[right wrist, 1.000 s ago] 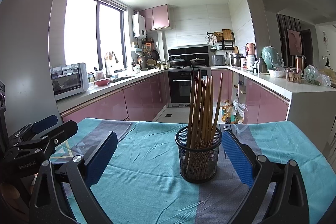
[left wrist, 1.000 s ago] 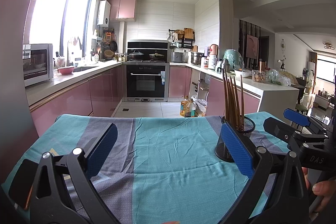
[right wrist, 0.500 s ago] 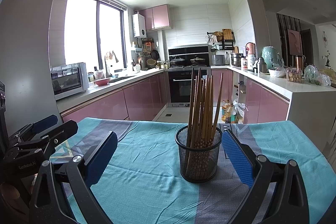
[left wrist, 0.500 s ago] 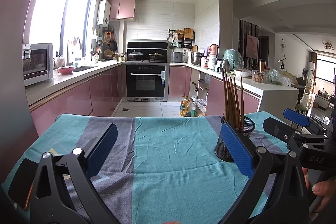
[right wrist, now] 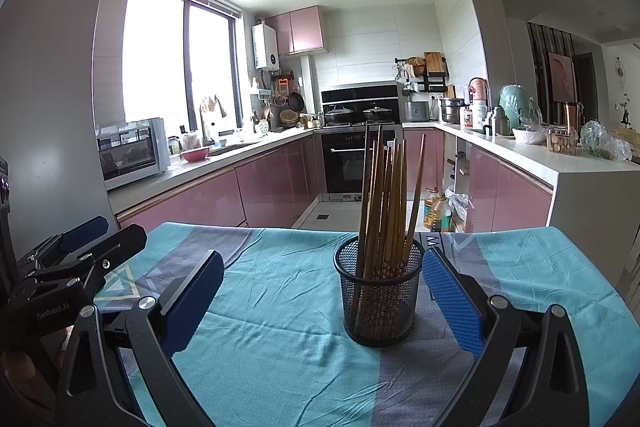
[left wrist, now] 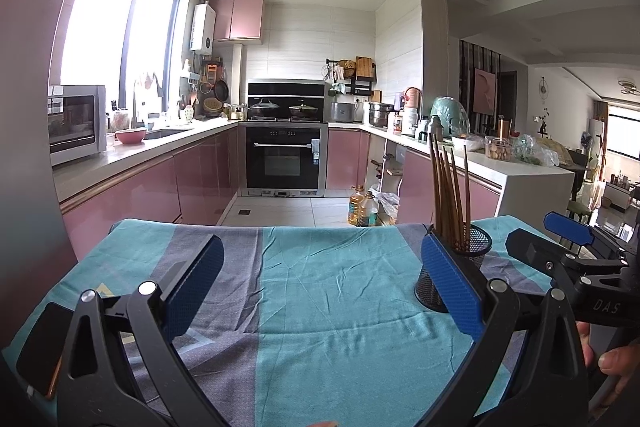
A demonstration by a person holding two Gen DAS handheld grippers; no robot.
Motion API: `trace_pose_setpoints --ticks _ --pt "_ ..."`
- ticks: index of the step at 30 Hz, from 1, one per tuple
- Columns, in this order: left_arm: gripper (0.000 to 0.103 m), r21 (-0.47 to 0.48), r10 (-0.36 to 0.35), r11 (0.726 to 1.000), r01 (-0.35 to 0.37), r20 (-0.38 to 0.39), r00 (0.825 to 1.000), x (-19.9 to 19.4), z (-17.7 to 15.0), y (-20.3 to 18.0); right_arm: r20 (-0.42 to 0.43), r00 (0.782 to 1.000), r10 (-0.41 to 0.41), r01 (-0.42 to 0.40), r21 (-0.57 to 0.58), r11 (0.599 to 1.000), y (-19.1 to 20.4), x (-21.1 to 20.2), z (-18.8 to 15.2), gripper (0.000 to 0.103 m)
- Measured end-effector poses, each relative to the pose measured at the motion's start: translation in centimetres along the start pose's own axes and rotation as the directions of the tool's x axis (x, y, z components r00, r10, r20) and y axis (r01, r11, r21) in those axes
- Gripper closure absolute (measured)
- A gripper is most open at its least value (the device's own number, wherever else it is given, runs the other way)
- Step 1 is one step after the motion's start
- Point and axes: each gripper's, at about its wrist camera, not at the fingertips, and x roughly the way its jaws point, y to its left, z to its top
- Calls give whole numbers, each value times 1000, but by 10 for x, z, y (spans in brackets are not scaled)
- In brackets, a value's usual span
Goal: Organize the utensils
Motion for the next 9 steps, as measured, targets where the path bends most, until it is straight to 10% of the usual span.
trace_pose_setpoints --ticks 9 --pt "6 -40 14 999 -21 -176 984 36 -16 25 -201 966 -166 172 13 985 -70 30 -15 7"
